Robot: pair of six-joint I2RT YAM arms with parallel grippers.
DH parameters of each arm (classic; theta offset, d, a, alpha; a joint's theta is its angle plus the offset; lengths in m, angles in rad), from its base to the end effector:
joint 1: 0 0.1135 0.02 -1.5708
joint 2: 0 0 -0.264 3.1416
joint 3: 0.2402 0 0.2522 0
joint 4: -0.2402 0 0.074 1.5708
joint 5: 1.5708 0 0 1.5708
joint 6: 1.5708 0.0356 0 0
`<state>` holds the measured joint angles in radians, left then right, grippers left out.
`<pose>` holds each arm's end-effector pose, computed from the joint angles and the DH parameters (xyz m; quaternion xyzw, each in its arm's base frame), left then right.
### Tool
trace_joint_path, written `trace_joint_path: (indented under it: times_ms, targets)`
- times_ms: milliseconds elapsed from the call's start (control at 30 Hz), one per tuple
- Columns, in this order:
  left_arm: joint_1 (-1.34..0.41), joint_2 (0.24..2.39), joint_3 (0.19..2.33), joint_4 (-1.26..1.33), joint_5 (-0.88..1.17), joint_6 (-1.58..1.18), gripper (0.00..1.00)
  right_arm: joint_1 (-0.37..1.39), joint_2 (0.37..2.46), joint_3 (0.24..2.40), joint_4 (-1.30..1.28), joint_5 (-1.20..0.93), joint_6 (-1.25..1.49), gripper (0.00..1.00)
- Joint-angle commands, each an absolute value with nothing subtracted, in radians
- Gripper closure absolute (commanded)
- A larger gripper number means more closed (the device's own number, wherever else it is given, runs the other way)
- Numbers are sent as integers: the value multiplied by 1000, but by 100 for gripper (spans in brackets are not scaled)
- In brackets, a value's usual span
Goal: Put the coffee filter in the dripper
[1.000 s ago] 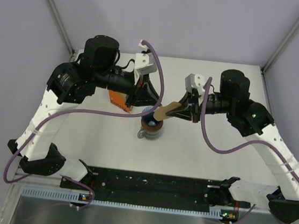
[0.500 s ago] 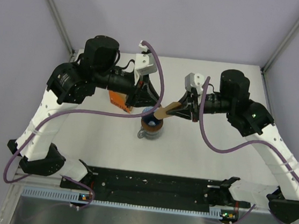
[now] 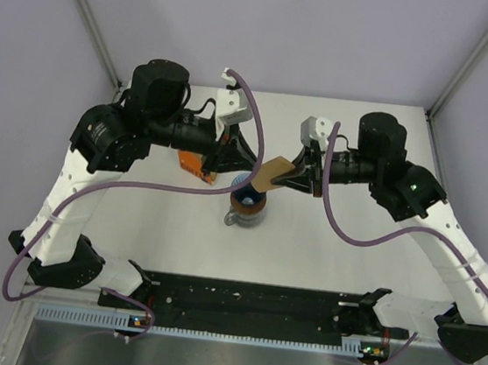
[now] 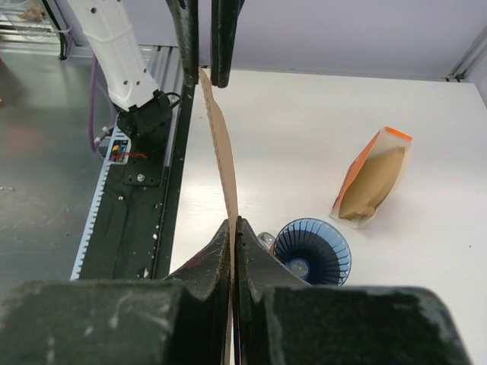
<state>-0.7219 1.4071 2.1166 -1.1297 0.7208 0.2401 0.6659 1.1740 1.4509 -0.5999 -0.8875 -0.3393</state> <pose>0.1464 -0.1602 0.5380 0.5334 0.6073 -0.4088 0.4238 0.1628 0.1630 0.4510 -0.5729 0.5215 0.4296 0.4640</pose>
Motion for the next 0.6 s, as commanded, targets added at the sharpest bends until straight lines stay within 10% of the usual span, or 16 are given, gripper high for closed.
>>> trace_joint_path:
  times_ms: [0,567]
  targets:
    - [-727,1391,2122,-1112,673,258,87,678,1166,1499,-592,-903,-336,100]
    - [-724,1417,2143,-1091,689,210,100,678,1160,1497,-591,-914,-334,100]
